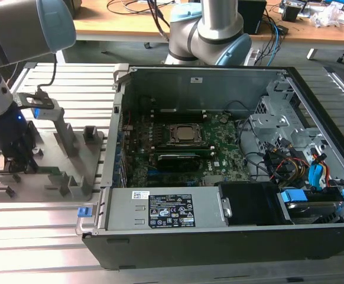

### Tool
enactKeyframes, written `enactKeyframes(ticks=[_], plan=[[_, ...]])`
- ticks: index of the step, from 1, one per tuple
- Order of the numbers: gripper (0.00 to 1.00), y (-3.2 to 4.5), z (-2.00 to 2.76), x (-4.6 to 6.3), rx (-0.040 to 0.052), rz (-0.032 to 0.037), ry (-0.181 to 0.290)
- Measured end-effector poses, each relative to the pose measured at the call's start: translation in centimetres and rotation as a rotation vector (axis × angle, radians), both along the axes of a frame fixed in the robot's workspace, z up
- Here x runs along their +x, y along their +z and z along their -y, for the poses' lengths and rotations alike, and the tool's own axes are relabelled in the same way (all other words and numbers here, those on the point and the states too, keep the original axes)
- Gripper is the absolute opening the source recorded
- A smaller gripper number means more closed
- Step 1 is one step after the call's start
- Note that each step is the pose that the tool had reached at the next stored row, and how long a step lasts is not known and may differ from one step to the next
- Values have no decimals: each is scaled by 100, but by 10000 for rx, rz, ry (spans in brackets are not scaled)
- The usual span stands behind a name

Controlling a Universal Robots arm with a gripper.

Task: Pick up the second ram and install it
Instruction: 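Pick up the second ram and move it above second insertion slot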

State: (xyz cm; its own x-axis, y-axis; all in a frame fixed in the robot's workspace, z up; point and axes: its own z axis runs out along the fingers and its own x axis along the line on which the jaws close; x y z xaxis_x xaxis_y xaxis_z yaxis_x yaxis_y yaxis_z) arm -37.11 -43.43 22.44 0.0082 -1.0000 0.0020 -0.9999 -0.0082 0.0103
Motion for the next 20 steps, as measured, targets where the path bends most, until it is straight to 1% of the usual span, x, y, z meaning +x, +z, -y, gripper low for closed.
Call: enactKeyframes(ticks=[3,6,13,15,17,18,19,20], plan=[[14,62,0,0,1,1,0],[14,97,0,0,0,1,0],[14,237,0,2,1,1,0],[14,265,0,2,0,1,0],[14,320,0,3,1,1,0],[14,361,0,3,0,0,0],[14,387,0,3,0,0,0],[14,396,0,3,1,1,0]])
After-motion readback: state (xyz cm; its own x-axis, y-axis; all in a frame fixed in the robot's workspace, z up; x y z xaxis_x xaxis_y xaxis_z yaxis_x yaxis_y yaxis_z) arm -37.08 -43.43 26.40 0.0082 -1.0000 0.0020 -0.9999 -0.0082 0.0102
